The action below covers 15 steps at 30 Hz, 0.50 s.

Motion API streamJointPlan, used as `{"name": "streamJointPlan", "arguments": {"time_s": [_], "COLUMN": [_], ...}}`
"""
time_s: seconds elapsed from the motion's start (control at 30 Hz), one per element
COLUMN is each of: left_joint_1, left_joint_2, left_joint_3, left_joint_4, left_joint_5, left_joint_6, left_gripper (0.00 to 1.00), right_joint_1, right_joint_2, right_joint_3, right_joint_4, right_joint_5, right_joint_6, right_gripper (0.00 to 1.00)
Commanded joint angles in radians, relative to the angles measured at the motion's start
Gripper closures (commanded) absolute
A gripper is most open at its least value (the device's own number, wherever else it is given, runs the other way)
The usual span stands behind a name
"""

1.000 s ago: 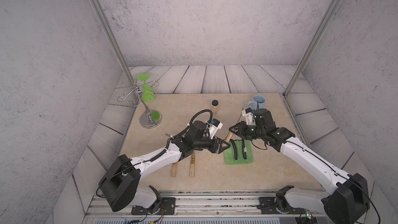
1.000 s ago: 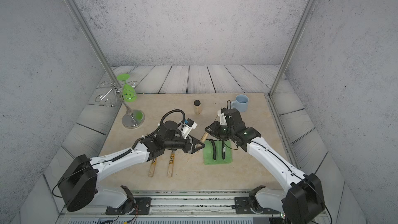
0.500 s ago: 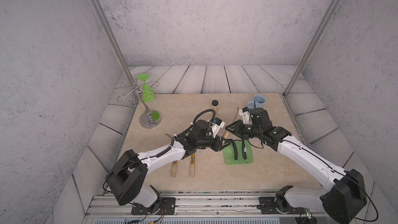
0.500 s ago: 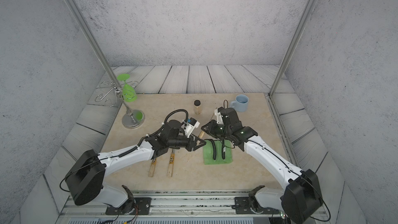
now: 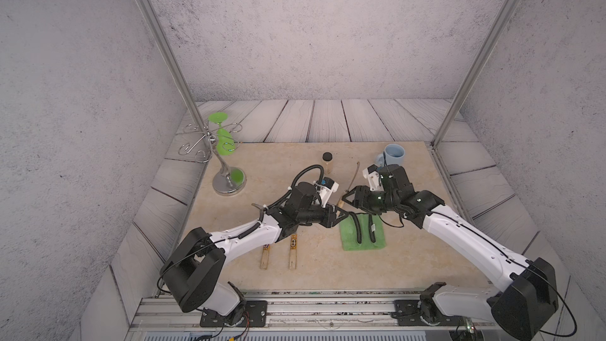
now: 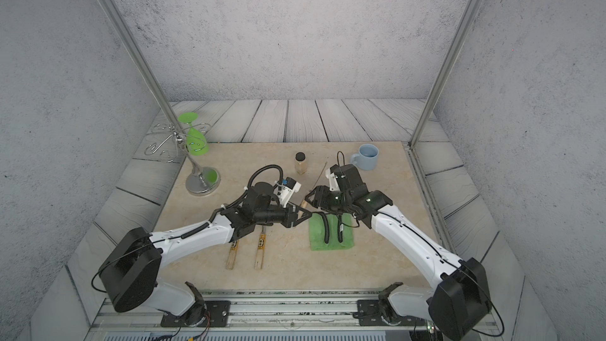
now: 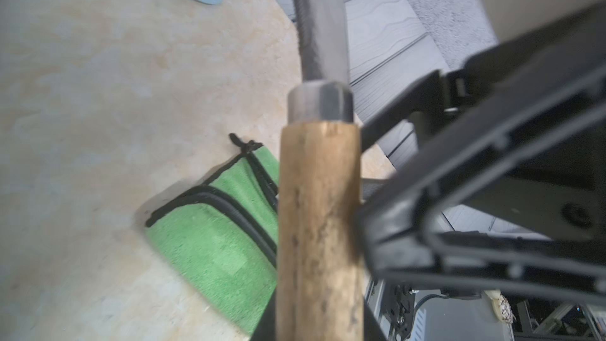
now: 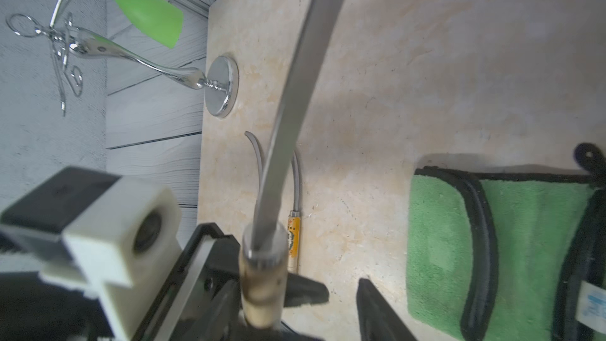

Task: Wipe small sickles with rags
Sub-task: Adjust the small sickle.

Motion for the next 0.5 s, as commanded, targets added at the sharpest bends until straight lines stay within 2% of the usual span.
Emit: {"name": "streamJointPlan", "arguments": {"time_s": [0.0, 0.13, 0.27, 0.47], "left_joint_1": [0.064, 0.113, 0.135, 0.148], "left_joint_2": [-0.029, -0.075, -0.116, -0.180], "left_joint_3": [-0.061, -0.082, -0.106, -0.163], "left_joint_4": [0.086, 0.044, 0.023, 0.036], "left_joint_5": [-0.010, -0.007, -0.002, -0.006], "left_joint_6": [-0.060, -0.038, -0.030, -0.046], "left_gripper": [1.00, 1.00, 1.00, 1.00], "right_joint_1": [0.003, 0.003, 0.003, 0.002], "right_joint_2": [-0.021, -0.025, 0.013, 0.133], "right_joint_3": [0.047, 0.072, 0.084, 0.093], "right_joint_4": [-0.212, -0.348, -0.450, -0.519], "right_joint_5": [0.089, 0.158, 0.228, 0.322], "right_joint_6": [-0.119, -0.188, -0.249, -0.308], "right_gripper": [0.31, 0.23, 0.11, 0.04]}}
